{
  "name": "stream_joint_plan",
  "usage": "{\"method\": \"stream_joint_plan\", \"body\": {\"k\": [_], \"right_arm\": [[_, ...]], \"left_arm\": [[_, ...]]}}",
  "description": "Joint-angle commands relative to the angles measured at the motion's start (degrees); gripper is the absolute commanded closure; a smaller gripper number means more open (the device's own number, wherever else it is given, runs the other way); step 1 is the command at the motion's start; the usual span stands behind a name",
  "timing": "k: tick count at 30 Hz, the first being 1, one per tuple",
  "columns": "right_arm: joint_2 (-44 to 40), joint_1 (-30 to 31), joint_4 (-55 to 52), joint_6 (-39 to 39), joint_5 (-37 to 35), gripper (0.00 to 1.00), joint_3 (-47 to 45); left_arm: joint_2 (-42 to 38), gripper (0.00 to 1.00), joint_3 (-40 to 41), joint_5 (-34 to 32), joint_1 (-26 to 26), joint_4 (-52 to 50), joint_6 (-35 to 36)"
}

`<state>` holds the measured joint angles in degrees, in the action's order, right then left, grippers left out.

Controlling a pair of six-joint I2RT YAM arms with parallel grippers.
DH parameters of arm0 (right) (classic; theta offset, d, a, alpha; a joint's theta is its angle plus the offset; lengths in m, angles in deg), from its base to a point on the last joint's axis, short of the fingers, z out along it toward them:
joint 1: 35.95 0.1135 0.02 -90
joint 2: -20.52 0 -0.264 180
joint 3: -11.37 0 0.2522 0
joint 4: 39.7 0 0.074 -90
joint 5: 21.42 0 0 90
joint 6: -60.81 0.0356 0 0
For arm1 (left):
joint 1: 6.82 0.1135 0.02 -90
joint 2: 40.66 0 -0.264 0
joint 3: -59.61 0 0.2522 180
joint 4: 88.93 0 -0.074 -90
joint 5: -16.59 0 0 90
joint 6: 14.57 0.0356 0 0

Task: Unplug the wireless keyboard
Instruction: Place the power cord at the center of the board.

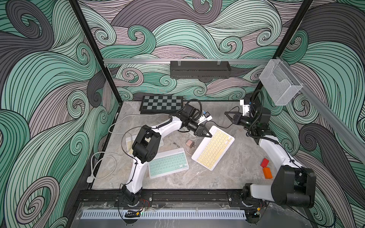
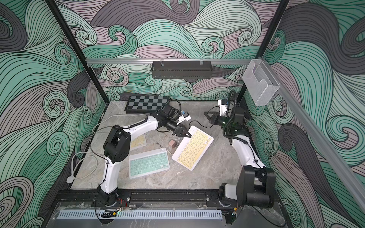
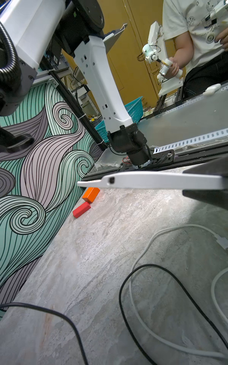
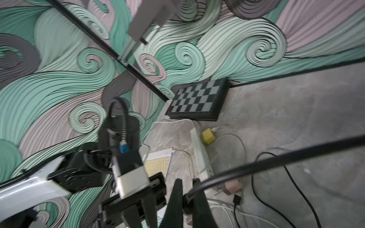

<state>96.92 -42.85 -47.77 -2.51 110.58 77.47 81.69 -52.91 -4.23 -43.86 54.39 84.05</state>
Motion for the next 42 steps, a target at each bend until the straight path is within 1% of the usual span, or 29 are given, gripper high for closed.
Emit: {"method": "stream_joint_plan", "body": {"k": [1, 5, 8, 9, 11, 12, 14, 17, 21, 28, 33, 34, 35, 37, 40, 42], "right_arm": [[1.9, -0.27, -9.81, -2.17, -11.02, 1.0, -2.36], [6.18, -0.31, -9.82, -1.59, -12.09, 1.0, -4.88], [9.47, -0.26, -10.56, -1.91, -12.65, 1.0, -5.0], [10.07, -0.26, -10.65, -2.17, -12.78, 0.95, -5.0], [10.42, -0.3, -11.4, -2.71, -13.92, 0.74, -4.96], [10.25, -0.25, -11.79, -3.1, -14.54, 0.69, -4.81], [9.68, -0.31, -13.39, -4.09, -17.03, 0.59, -4.45], [8.84, -0.65, -15.46, -5.26, -19.13, 0.53, -3.91], [7.96, -1.5, -15.89, -5.5, -19.87, 0.48, -4.25], [7.91, -1.98, -16.01, -4.99, -18.73, 0.45, -4.0], [5.56, -2.41, -16.15, -5.11, -17.15, 0.43, -3.99], [4.72, -2.74, -16.07, -5.22, -16.13, 0.42, -4.0], [3.83, -2.98, -15.18, -5.61, -13.58, 0.41, -4.23], [1.86, -3.22, -11.8, -6.15, -6.6, 0.41, -5.24], [-0.93, -3.21, -5.48, -5.45, 3.84, 0.36, -6.45], [-2.31, -3.13, -2.39, -5.23, 9.78, 0.33, -6.41]], "left_arm": [[-1.19, 1.0, -2.74, 1.92, -0.23, -1.18, 1.7], [-1.4, 1.0, -2.93, 1.92, -0.05, -1.63, 1.97], [-1.59, 1.0, -2.96, 1.65, 0.03, -2.41, 2.42], [-1.74, 1.0, -2.93, 1.57, 0.03, -2.77, 2.68], [-1.97, 1.0, -2.65, 1.31, 0.08, -3.11, 3.06], [-1.93, 1.0, -2.58, 1.25, 0.13, -3.29, 3.15], [-1.76, 1.0, -2.75, 0.98, 0.3, -3.53, 3.25], [-1.73, 1.0, -3.05, 0.95, 0.56, -4.03, 3.32], [-2.07, 1.0, -3.17, 0.88, 1.04, -4.64, 3.92], [-2.64, 1.0, -3.1, 0.68, 1.7, -5.49, 4.52], [-2.67, 1.0, -3.41, 0.44, 1.7, -5.95, 4.89], [-2.81, 1.0, -3.41, 0.34, 1.7, -6.0, 4.91], [-2.81, 1.0, -3.44, 0.42, 1.74, -6.15, 4.99], [-3.15, 1.0, -3.37, 0.91, 1.87, -6.44, 5.41], [-3.81, 1.0, -3.61, 1.87, 2.65, -7.32, 6.17], [-3.97, 1.0, -4.51, 2.63, 3.3, -9.84, 8.2]]}}
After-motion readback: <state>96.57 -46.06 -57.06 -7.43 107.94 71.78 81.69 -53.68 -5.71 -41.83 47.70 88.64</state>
